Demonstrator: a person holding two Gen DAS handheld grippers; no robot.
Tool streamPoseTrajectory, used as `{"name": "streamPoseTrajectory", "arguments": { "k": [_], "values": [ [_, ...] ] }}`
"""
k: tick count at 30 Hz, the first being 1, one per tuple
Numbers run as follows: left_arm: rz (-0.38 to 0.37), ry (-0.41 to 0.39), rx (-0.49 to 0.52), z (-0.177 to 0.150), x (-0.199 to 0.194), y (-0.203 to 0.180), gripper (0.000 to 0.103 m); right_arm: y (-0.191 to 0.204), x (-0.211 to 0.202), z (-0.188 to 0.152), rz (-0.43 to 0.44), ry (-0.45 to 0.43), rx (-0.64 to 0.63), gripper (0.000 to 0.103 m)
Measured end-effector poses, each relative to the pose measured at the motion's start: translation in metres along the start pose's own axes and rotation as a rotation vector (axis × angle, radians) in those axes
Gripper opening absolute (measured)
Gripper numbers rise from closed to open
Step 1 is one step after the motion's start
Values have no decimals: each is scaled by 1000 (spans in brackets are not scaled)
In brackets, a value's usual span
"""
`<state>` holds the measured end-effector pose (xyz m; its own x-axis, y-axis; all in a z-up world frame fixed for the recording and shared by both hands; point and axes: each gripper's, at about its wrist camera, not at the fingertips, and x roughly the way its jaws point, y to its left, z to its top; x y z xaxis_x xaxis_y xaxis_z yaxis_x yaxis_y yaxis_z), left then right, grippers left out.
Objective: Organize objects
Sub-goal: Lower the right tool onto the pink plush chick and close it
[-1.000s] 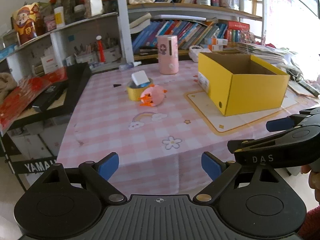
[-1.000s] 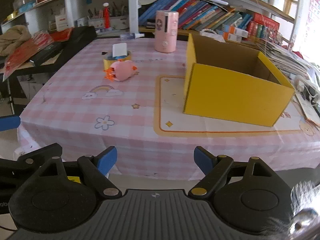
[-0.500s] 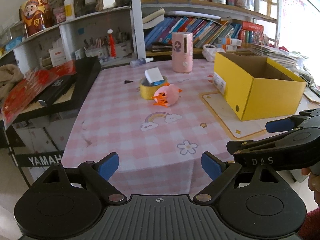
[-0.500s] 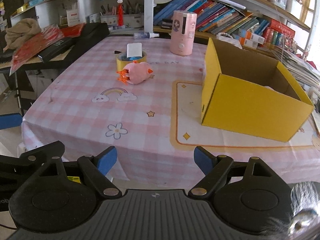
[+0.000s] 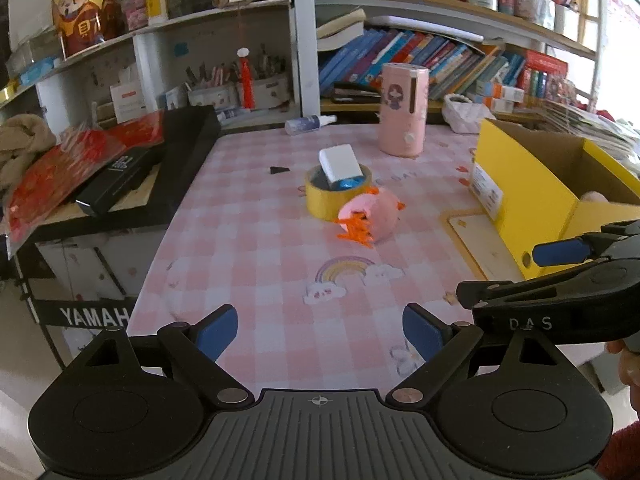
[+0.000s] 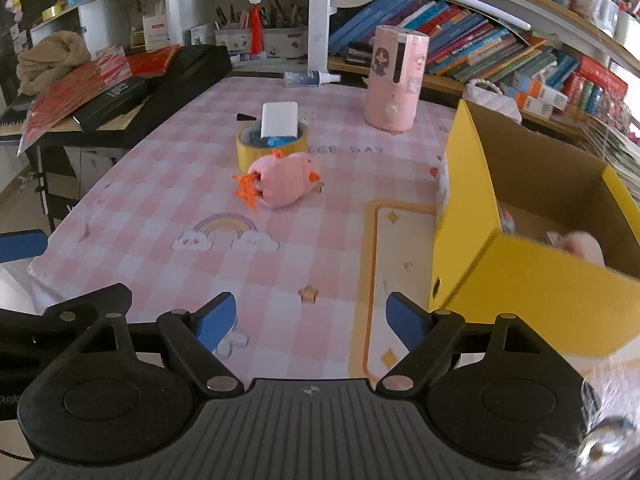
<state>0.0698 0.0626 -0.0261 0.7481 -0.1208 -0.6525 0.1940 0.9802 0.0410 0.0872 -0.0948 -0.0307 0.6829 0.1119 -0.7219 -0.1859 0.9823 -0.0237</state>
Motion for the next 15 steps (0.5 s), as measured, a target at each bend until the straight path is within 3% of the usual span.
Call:
{"name": "streamPoseTrajectory", "arguments": {
  "k": [15],
  "values": [
    [55,1,-48,34,38,4,91,-20,45,46,29,-13,-23,79]
  ]
}}
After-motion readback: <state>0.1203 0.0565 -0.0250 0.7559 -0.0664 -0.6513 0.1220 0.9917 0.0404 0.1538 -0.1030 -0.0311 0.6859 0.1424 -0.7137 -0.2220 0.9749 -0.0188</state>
